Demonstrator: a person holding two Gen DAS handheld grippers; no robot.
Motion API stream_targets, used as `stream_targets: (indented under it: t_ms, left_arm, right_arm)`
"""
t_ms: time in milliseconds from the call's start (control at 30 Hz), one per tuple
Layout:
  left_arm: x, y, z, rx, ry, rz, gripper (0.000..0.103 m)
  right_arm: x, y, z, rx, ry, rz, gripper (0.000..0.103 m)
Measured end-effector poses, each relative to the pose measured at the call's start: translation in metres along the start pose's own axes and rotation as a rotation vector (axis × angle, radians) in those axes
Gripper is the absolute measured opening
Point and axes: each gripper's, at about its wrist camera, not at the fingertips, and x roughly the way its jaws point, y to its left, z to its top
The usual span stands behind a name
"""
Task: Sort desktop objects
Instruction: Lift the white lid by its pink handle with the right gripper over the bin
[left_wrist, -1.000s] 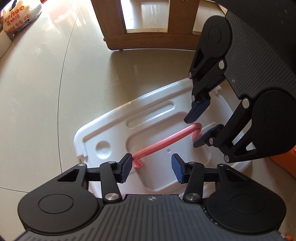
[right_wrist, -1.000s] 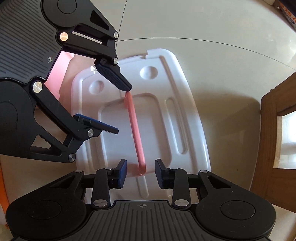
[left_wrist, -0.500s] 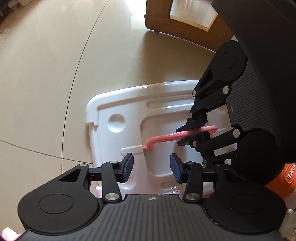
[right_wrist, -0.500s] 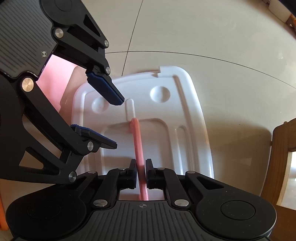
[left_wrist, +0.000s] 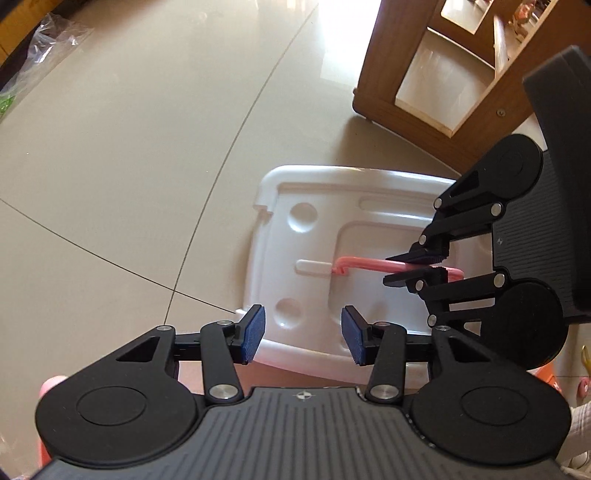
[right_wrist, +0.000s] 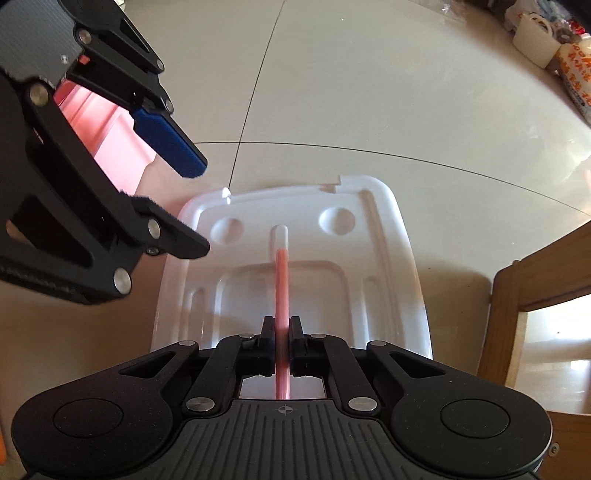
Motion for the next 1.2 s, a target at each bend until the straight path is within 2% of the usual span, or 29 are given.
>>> stream_targets:
  t_ms: [167,233,433,567,633,733,933,1200]
  left_arm:
    - [-0.038,0.007,-0.014,-0.039,-0.033,0.031,0.051]
    - [-0.058,0.011,-0.011,-0.065,-0.041,0.052,0.053]
    - [-0.099,0.010,-0.026,-0.108,-0.056,0.105,0.054]
    - [-0.118,0.012,-0.042,-0.126,-0.063,0.128,0.055]
    - [-0.128,0.013,-0.049,-0.135,-0.066,0.140,0.059]
    - [-0.142,0.015,-0.061,-0.149,-0.072,0.158,0.060]
    - [-0.164,0.019,-0.080,-0.179,-0.090,0.182,0.060]
    - [-0.186,0.023,-0.105,-0.204,-0.098,0.187,0.060]
  right_arm:
    - [-0.033,0.014,-0.005,-0.031,-0.050,-0.039,0.005]
    - [-0.045,0.018,-0.006,-0.044,-0.064,-0.067,0.005]
    - [-0.080,0.034,-0.007,-0.063,-0.079,-0.103,0.005]
    - [-0.089,0.030,-0.010,-0.094,-0.098,-0.093,0.005]
    - [-0.096,0.033,-0.009,-0.123,-0.107,-0.100,0.005]
    - [-0.112,0.038,-0.006,-0.142,-0.135,-0.100,0.005]
    - [-0.142,0.038,-0.001,-0.134,-0.195,-0.098,0.005]
    - [-0.182,0.048,0.017,-0.129,-0.279,-0.055,0.005]
